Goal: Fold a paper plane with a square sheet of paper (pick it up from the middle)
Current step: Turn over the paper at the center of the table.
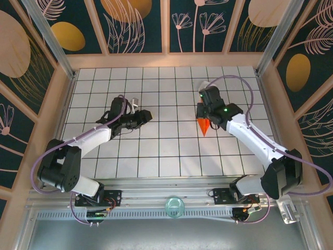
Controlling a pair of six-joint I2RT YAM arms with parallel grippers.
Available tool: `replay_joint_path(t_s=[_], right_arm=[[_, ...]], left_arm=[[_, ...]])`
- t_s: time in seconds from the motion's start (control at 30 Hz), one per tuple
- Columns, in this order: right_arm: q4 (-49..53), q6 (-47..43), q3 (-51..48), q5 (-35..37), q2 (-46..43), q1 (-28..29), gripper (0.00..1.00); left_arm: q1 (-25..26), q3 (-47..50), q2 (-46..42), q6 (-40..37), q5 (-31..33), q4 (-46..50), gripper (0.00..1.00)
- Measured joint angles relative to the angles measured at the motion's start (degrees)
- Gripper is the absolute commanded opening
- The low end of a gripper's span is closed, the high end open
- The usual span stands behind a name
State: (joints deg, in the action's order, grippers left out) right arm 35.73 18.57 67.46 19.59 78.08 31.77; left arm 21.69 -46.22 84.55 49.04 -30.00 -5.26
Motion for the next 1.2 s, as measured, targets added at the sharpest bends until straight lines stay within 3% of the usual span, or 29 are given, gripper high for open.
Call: replay_joint_path(t_s=[0.23,0.5,0.77,0.93,1.07,1.2], right_arm=[[15.26,5.75,8.15,21.79,10.78,8.98,0.00],[25.73,13.79,15.78,31.67,30.99,18.10,0.00],[25.09,14.38,21.62,29.92,43.56,23.08,0.00],[21.99,13.20,23.71,25.62,45.64,24.65,0.15],[16.20,11.52,24.94,18.73,45.72,26.23,0.24],[7.41,10.12,22.99,9.40,42.88,27.12,0.26]], left_arm=[[-1.79,0.22,-0.20,-1.05,1.38,1.81,0.41],[-4.96,2.12,-1.22,-1.46,2.51,2.58,0.41],[-6.19,3.72,-3.08,-1.51,3.58,2.54,0.42],[-7.76,4.59,-3.26,-2.56,5.14,3.39,0.43],[-8.85,4.59,-3.69,-4.15,7.74,4.72,0.47],[-9.05,4.72,-3.85,-4.42,8.33,5.27,0.45]])
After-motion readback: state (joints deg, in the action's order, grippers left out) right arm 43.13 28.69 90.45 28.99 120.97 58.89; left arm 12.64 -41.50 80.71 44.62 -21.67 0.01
